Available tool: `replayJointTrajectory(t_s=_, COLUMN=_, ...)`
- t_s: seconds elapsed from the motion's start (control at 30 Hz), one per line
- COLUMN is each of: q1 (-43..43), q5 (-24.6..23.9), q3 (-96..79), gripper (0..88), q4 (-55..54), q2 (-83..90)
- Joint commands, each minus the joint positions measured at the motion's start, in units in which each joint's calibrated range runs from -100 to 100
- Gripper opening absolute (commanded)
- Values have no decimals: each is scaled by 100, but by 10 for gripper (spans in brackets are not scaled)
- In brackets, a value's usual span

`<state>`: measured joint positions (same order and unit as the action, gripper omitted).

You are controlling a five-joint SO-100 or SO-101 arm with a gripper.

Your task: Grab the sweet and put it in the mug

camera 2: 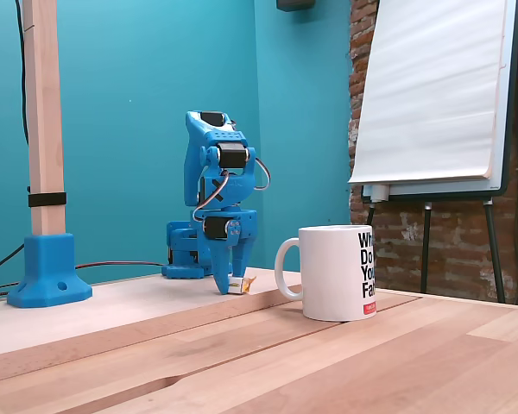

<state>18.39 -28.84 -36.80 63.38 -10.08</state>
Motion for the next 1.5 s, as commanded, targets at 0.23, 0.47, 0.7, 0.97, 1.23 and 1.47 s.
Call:
replayJointTrajectory(t_s=0.23, q1=20, q5=0, q3=112, gripper=0, q4=-40, q2=156)
replayJointTrajectory(t_s=0.47, q1=20, q5=-5, q3=290, gripper=0, q4=153, q2=1335)
replayJointTrajectory(t_s=0.7, q1=-103, q5=-15, q3=629, gripper=0, q4=403, q2=2600)
replayJointTrajectory(t_s=0.97, q1=-873, q5=-15, q3=1200, gripper=0, q4=307, q2=2729)
replayJointTrajectory(t_s=1.23, q1=-1883, q5=-15, q3=2030, gripper=0, q4=274, q2=2635)
replayJointTrajectory(t_s=1.47, q1=-1926, q5=-15, q3=2235, gripper=0, q4=-209, q2=2024)
